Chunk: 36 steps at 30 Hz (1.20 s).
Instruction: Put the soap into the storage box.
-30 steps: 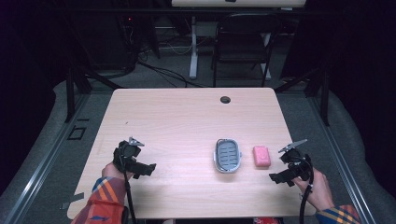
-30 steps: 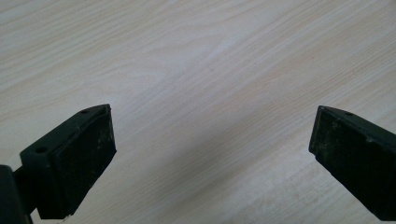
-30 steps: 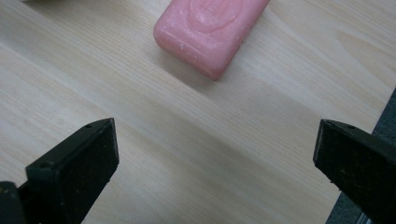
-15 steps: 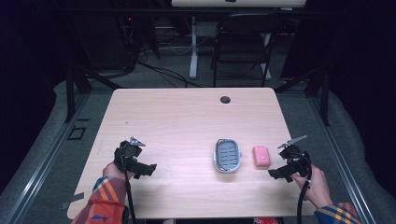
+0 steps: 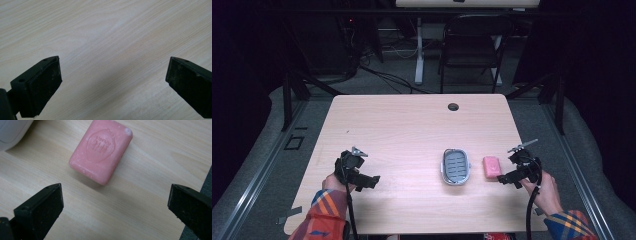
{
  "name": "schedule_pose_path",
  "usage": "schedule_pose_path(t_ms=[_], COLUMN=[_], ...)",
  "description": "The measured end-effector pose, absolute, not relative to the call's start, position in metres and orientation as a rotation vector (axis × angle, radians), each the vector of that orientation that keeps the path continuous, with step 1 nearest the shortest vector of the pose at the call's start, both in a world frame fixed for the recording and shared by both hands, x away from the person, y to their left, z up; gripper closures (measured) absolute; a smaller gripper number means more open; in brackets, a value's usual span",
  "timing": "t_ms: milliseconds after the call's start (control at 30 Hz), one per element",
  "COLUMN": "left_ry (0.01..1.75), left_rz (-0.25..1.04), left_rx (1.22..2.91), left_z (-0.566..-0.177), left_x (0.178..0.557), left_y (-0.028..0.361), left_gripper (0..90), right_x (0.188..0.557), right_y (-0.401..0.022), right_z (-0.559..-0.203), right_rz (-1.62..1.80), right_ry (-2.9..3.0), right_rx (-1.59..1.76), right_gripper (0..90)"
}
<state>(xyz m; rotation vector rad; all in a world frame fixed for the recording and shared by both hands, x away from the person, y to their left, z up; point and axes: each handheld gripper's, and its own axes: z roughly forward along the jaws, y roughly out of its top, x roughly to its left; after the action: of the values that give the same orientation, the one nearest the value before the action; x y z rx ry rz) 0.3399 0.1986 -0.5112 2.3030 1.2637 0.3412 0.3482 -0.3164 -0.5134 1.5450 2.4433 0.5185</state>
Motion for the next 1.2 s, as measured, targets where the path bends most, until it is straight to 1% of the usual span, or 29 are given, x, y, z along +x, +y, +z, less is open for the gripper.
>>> schedule_pose_path(t_ms=[833, 1200], left_ry=[1.256, 1.24], left_rz=[0.339, 0.34], left_rx=[2.308, 2.315], left_z=[-0.511, -0.51], left_x=[0.34, 0.34], left_y=[0.198, 0.198], left_gripper=[0.2, 0.3], right_x=[0.379, 0.395], right_y=[-0.306, -0.29], right_z=[-0.515, -0.516], right_rz=[0.459, 0.463], right_ry=[2.448, 2.436], right_rx=[1.696, 1.725], right_gripper=[0.0, 0.0])
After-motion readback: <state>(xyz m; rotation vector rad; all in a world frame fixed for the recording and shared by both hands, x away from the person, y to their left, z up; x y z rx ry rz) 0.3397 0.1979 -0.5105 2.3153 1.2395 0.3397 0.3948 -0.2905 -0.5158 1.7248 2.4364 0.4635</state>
